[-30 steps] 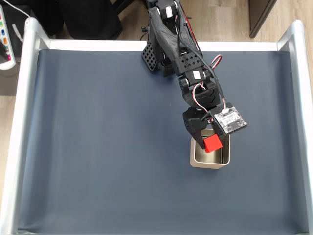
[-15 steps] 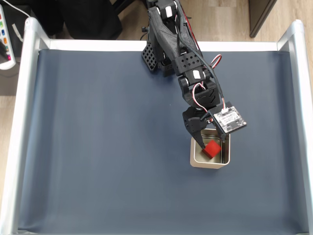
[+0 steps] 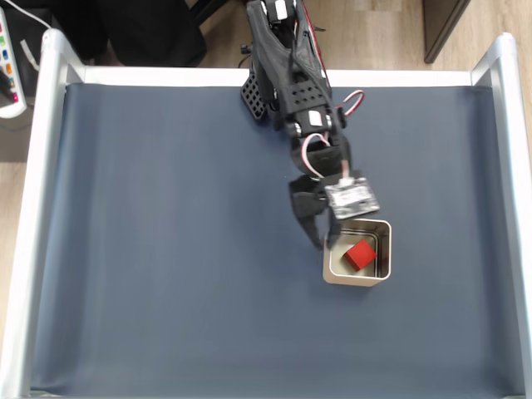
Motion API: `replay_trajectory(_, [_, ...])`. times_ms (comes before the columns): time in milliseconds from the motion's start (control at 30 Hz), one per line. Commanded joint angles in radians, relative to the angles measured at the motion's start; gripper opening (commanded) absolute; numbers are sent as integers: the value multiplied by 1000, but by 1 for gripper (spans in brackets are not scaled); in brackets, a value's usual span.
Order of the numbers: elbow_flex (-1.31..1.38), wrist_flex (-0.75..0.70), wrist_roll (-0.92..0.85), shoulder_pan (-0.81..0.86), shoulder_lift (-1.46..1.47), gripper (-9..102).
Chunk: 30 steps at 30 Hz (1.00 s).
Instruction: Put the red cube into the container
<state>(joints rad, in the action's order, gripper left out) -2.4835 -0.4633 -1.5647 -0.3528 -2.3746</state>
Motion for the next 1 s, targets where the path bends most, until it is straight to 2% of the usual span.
replay_trajectory(0, [-80, 2, 9, 64, -94, 0])
replay_trajectory(333, [-407, -2, 35, 190, -367, 0])
replay_trajectory(633, [-638, -75, 49, 290, -719, 0])
replay_trajectory(800, [-644, -210, 114, 296, -854, 0])
replay_trajectory(967, [-644, -405, 155, 278, -968, 0])
